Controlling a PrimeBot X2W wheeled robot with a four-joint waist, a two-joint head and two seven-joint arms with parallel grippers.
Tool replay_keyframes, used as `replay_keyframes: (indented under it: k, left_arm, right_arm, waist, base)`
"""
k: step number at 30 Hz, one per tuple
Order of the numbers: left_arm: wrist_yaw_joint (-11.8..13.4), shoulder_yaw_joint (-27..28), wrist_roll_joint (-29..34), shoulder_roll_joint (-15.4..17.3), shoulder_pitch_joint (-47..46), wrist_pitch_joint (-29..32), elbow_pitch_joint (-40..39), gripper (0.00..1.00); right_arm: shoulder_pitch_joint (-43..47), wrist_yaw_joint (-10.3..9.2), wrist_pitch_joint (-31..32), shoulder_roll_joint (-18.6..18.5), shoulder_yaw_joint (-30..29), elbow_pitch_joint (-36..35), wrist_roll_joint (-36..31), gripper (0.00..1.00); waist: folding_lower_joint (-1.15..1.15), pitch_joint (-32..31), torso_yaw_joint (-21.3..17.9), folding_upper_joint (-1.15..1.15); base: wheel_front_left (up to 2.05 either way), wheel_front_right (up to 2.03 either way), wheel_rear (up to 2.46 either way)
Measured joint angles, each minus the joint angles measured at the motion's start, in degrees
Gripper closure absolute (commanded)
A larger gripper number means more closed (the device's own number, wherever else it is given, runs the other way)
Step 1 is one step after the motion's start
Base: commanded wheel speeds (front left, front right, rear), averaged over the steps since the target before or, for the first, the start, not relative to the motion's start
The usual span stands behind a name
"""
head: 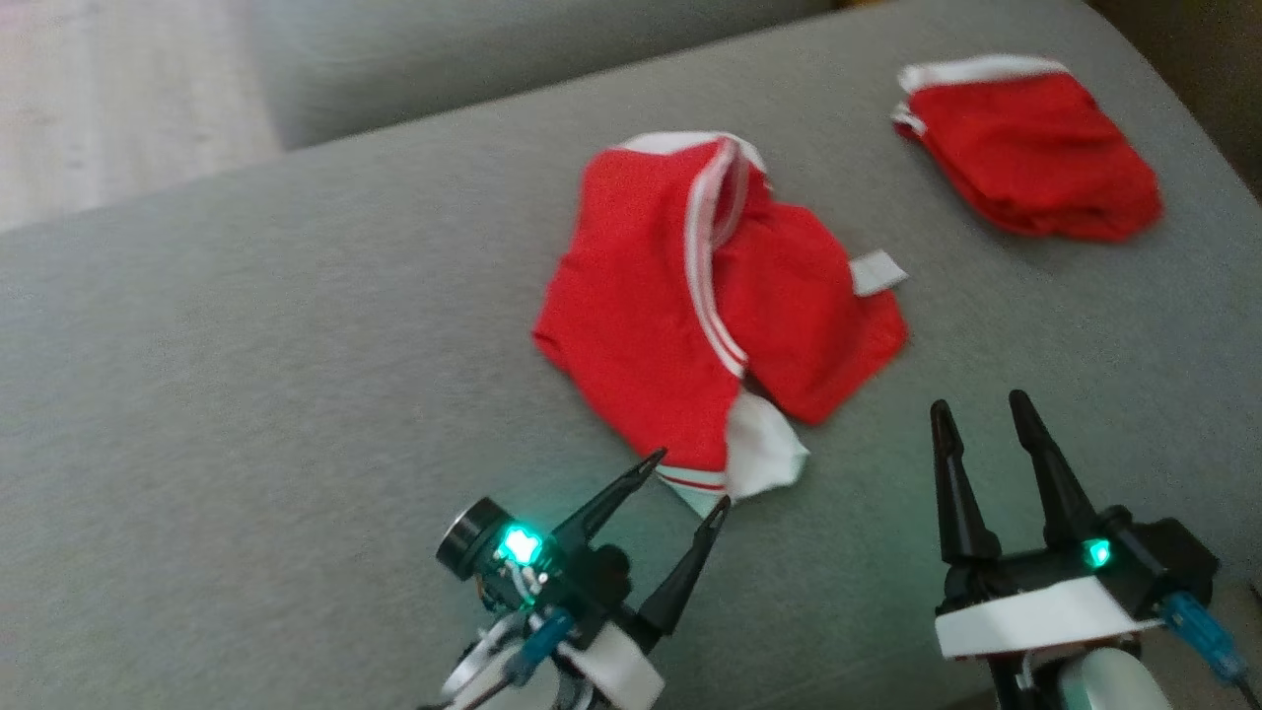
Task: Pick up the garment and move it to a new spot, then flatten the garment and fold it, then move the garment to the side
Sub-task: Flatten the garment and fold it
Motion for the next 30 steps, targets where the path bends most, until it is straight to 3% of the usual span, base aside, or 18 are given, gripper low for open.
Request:
replay_keyframes:
  k: [6,11,14,15,16,21,26,30]
  left_arm:
    - [4.08,-5.75,-1.98,-0.04,-6.73,0.00,9.04,0.00]
    - [9.34,-7.15,-3.23,-0.19,-10.38,1.64,17.77,0.00]
    - [10.73,-7.32,-4.49,-0.45,-11.93,1.63,21.27,0.00]
    - [10.87,-7.46,-4.66,-0.62,-12.48,1.52,22.31,0.82]
    - [10.79,-7.43,-5.66,-0.75,-12.96,1.49,22.98,1.00]
    - [7.16,-7.75,-10.25,-0.66,-14.73,0.66,23.13,1.00]
    - [2.66,-9.68,-15.72,-0.26,-15.38,0.42,12.03,1.00]
    - [2.24,-10.36,-16.91,-0.32,-23.32,0.42,5.81,1.00]
  right_arm:
    - [-0.35,0.01,0.00,0.00,0.65,-0.02,0.67,0.00]
    - [-0.59,0.00,0.00,0.00,1.46,-0.37,1.36,0.00]
    - [-0.68,0.00,0.00,0.00,1.53,-0.43,1.47,0.00]
    - [-0.74,0.00,0.00,0.00,1.56,-0.48,1.61,0.00]
    - [-0.90,0.00,0.00,0.00,1.65,-0.52,1.61,0.00]
    - [-1.87,0.01,0.00,0.00,1.67,-0.66,1.58,0.00]
    - [-1.37,0.00,0.00,0.00,1.89,0.09,1.47,0.00]
    - [-1.34,0.00,0.00,0.00,3.54,0.30,1.83,0.00]
  waist:
    - [0.00,3.41,-5.25,0.00]
    - [0.00,5.67,-8.18,0.00]
    - [-0.01,6.51,-9.18,0.00]
    - [-0.01,6.69,-9.36,0.00]
    - [-0.02,6.80,-9.49,0.00]
    - [-0.01,5.69,-9.22,0.00]
    - [-0.01,2.82,-8.27,0.00]
    - [-0.02,-0.28,-7.79,0.00]
  base:
    - [0.00,0.00,0.00]
    - [0.00,0.00,0.00]
    - [0.00,0.00,0.00]
    - [0.00,0.00,0.00]
    - [0.00,0.00,0.00]
    - [0.00,0.00,0.00]
    - [0.00,0.00,0.00]
    - [0.00,0.00,0.00]
